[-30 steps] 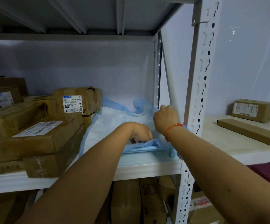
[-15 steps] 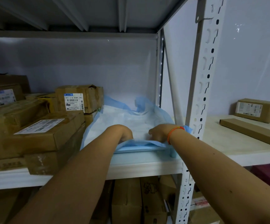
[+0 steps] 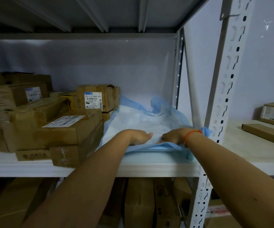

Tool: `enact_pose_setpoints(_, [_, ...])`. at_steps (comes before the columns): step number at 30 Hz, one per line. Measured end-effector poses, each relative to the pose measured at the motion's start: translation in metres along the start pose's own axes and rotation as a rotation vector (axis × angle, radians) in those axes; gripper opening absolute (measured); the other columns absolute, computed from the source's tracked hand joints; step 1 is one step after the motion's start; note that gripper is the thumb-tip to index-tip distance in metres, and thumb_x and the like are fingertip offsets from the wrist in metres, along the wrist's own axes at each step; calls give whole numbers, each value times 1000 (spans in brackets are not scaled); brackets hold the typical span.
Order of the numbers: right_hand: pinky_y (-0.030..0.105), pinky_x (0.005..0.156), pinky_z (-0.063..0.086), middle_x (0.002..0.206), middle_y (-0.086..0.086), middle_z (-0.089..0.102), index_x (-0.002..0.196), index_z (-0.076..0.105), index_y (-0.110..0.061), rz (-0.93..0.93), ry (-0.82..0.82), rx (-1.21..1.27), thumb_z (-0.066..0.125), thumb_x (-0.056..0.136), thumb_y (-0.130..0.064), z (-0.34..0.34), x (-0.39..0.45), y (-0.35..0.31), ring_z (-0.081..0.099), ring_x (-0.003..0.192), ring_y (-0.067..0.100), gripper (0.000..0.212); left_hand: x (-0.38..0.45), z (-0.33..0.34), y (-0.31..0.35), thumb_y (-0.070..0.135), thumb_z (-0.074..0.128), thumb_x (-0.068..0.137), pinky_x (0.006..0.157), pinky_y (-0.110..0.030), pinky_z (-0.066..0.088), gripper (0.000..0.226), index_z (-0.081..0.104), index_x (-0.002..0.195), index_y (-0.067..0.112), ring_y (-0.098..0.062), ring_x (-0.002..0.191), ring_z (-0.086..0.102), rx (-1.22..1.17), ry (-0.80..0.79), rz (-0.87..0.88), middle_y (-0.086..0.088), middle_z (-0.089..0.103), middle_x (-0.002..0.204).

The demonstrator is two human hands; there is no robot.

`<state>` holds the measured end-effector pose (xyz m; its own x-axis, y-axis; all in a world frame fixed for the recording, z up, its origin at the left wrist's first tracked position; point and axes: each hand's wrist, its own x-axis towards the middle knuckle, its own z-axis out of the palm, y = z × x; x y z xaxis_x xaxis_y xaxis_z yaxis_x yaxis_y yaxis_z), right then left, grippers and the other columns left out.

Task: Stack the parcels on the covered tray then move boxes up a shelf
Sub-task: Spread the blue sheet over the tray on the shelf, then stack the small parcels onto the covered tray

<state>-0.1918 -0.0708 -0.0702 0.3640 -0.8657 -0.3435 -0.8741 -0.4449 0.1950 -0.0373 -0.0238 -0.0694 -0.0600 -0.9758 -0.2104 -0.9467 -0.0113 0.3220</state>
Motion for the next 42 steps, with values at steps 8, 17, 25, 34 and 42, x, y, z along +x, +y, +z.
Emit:
enact_pose_setpoints(8, [38,101,43,136,11,54,129,54,-7,30,247,120,28,99,-53,-49,-6,-36,56,116,30,61,-23,-59,-15,27,36,102,103,-32,36,45,40,142,6,-31,132,43,-38,399,27,-15,41,148])
enact_pose_setpoints(17, [35,74,39,69,6,47,64,43,-12,-101,599,612,30,102,-39,-108,8,-141,48,70,24,48,-75,-129,-77,8,46,92,79,-30,43,31,59,119,4,-30,108,57,31,673,-102,-13,59,123])
enact_pose_setpoints(25, [29,51,58,106,19,55,142,33,-15,-17,91,1255,52,86,-63,-114,7,-197,67,61,26,76,-89,-142,-140,16,50,96,82,-30,48,28,61,119,3,-28,109,62,-2,583,-157,-12,64,122])
enact_pose_setpoints(34, [20,58,44,92,5,61,108,55,-19,5,61,1479,65,82,-36,-114,17,-214,57,76,17,33,-85,-140,-148,10,41,99,85,-34,47,33,57,126,1,-28,107,59,-97,488,-153,-17,60,128])
enact_pose_setpoints(42, [33,81,55,86,8,68,89,60,-11,-120,225,1776,60,85,-25,-120,0,-201,65,74,22,14,-99,-167,-141,9,39,94,87,-36,46,29,62,112,8,-33,111,57,-360,945,-7,-12,62,120])
